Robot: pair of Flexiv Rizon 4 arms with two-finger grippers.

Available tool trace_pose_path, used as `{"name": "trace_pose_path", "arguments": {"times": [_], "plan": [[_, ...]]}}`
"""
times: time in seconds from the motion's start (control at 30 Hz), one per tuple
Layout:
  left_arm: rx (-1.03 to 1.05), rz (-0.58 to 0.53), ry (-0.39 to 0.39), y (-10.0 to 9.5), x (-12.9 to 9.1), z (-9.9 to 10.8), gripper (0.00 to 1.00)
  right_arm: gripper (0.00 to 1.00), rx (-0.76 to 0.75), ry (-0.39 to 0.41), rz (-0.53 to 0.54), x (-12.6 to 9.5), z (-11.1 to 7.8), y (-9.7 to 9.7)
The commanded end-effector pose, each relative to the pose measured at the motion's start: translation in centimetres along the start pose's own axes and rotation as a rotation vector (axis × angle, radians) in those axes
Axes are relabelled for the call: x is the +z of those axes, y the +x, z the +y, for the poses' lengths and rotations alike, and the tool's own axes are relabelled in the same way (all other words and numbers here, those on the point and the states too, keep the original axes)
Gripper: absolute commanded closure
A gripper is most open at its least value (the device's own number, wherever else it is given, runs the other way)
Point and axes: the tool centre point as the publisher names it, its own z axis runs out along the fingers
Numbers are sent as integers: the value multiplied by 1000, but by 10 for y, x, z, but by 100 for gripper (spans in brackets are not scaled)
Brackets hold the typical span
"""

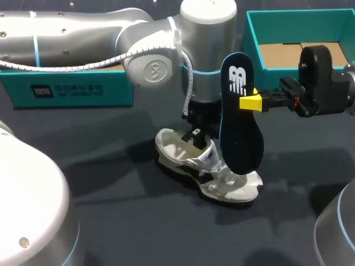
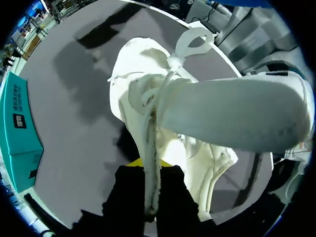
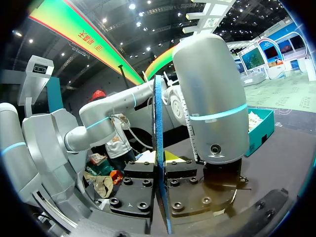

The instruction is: Take the shoe out of the shoebox, open the shoe tongue, remove and reinsert the insole, then place the shoe into the shoebox

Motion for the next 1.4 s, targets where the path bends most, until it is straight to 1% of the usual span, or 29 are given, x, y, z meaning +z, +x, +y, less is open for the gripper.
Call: {"name": "trace_pose_path", "arguments": {"times": [0.03, 0.33, 0.37, 0.4, 0.47, 0.5, 0.53, 0.6, 0.63, 0.67, 0.73, 0.8, 0.93, 1.07, 1.4], "plan": [[344, -146, -111, 4, -6, 13, 100, 100, 1, 1, 0, 1, 0, -1], [344, -146, -111, 4, -6, 13, 100, 100, 1, 1, 0, 1, 0, -1], [420, -171, -76, 3, -7, 12, 100, 100, 1, 1, 0, 1, 0, -1], [430, -172, -67, 0, -7, 13, 100, 100, 1, 1, 0, 1, 0, -1], [550, -200, -28, -4, -6, 15, 100, 100, 1, 1, 0, 1, 0, -1], [562, -184, -12, -10, -5, 18, 100, 100, 1, 1, 0, 1, 0, -1], [623, -198, 13, -12, -5, 19, 100, 100, 1, 1, 0, 1, 0, -1], [646, -187, 20, -18, -4, 21, 100, 100, 1, 1, 0, 1, 0, -1], [696, -196, 45, -19, -4, 22, 100, 100, 1, 1, 0, 1, 0, -1], [694, -190, 50, -22, -5, 24, 100, 100, 1, 1, 0, 1, 0, -1], [762, -190, 61, -25, -5, 25, 100, 100, 1, 1, 0, 1, 0, -1], [780, -177, 30, -26, -4, 23, 100, 100, 1, 1, 0, 1, 0, -1], [850, -165, 11, -23, -3, 16, 100, 100, 1, 1, 0, 1, 0, -1], [855, -153, 11, -21, -2, 14, 100, 100, 1, 1, 0, 1, 0, -1], [838, -108, 11, -26, 17, 13, 100, 100, 1, 1, 0, 1, 0, -1]]}}
